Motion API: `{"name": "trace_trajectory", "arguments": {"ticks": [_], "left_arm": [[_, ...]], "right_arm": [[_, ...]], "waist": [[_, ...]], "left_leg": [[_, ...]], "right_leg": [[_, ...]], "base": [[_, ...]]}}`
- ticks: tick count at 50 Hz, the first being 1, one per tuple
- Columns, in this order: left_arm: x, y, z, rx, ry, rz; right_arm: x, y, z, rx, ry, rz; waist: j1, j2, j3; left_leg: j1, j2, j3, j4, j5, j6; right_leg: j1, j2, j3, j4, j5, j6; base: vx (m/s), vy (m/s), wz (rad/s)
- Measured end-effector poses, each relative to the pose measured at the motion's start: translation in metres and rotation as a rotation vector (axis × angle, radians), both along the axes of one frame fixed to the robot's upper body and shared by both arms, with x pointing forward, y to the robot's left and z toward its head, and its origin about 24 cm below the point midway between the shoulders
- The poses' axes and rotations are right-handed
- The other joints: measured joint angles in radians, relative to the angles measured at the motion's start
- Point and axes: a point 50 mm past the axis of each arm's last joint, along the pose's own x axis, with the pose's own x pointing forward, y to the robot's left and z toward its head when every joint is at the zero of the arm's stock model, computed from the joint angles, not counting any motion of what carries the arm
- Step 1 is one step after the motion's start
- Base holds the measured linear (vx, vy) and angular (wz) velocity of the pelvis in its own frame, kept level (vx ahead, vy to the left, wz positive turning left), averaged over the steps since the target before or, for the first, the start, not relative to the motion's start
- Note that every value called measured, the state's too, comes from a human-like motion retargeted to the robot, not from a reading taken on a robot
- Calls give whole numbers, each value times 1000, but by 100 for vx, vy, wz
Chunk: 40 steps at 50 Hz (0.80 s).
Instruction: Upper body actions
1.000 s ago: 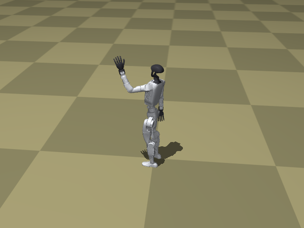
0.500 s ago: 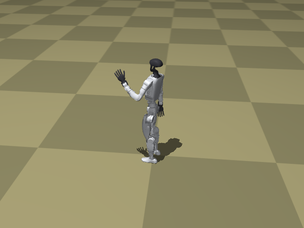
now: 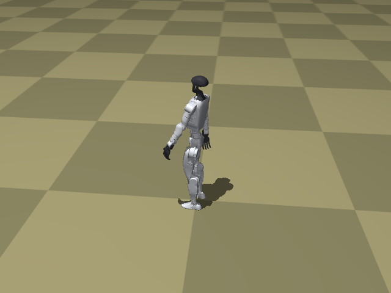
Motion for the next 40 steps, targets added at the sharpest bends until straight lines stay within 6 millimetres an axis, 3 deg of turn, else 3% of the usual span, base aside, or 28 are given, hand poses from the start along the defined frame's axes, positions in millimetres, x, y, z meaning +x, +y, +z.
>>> {"name": "trace_trajectory", "arguments": {"ticks": [11,17,23,29,35,40], "left_arm": [[20,9,13,53,-189,-2],[51,20,45,107,-420,-51],[86,37,103,210,-748,-61],[103,62,172,325,-1054,40],[89,97,264,548,-1458,272],[69,129,310,668,-1719,536]], "right_arm": [[-6,-3,1,-15,5,-97],[-3,-3,1,-14,0,-71],[-4,-5,1,-22,4,-48],[-5,-5,1,-21,9,-51],[-4,-6,2,-24,12,-28],[-9,-8,2,-32,26,-39]], "waist": [[30,-6,-1],[29,-4,3],[36,-2,6],[41,-4,9],[32,2,7],[43,1,-2]], "left_leg": [[3,9,43,-3,-9,-1],[2,7,39,-4,-8,-1],[5,4,29,-4,-6,-1],[5,1,13,-4,-3,-2],[-1,4,4,-3,-3,-3],[-4,0,4,-2,-4,-3]], "right_leg": [[-13,9,42,6,-5,-2],[-14,8,37,7,-5,-3],[-8,8,26,4,-6,-6],[-3,3,14,4,-6,-3],[-10,5,7,5,-6,-3],[-10,7,8,2,-9,-7]], "base": [[1,-1,-16],[0,0,0],[0,0,0],[0,0,0],[0,0,0],[0,0,0]]}}
